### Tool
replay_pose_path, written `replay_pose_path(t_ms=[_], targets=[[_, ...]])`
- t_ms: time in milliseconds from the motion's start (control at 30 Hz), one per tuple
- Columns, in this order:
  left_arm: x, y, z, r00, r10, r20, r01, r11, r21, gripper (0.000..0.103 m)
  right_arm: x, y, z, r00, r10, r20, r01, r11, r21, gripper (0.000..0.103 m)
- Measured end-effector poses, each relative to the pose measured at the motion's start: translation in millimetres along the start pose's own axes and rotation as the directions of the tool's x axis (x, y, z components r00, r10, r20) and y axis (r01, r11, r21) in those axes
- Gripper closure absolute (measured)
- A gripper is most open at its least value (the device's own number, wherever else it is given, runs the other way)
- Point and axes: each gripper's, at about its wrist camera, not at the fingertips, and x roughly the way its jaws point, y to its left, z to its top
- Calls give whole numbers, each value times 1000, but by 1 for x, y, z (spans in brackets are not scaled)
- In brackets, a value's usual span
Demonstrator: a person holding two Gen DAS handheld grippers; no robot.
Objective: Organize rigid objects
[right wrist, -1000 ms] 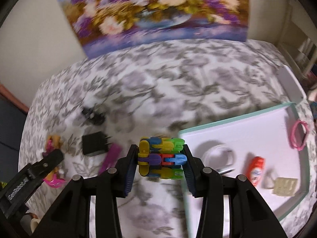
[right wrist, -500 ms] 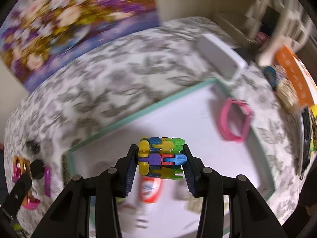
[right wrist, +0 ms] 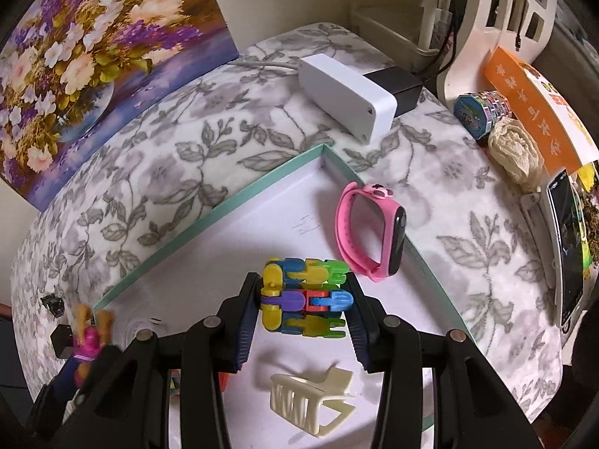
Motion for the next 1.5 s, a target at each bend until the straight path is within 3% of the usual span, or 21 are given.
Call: replay_pose_path(t_ms=[567,633,700,900,1000,1167,1233,1500], targets=[[29,-21,-4,999,29,-44,-28,999,35,41,7,5,-3,1000,0,-25,-1,999,-47,57],[28,-19,-3,999,27,-46,-26,999,28,40,6,5,-2,1000,-1,-24,0,999,-47,54],[26,-17,-2,999,21,-46,-20,1000,17,40,3,7,-2,1000,-10,-17,10,999,-51,42],[11,-10,5,1000,12,-28,-12,1000,3,34,-15,10,3,999,-32,41,35,998,-60,37],[1,2,11,1000,24,-9,-25,999,-34,21,-27,13,4,997,-17,70,22,997,-67,37],[-15,27,19,998,59,28,-56,994,-98,18,-36,24,4,995,-19,98,28,995,-98,36],[-21,36,22,996,74,45,-68,991,-117,11,-37,27,3,995,-15,96,26,994,-108,36],[-26,58,24,993,107,51,-97,980,-173,10,-37,33,0,995,-12,95,24,991,-134,36]])
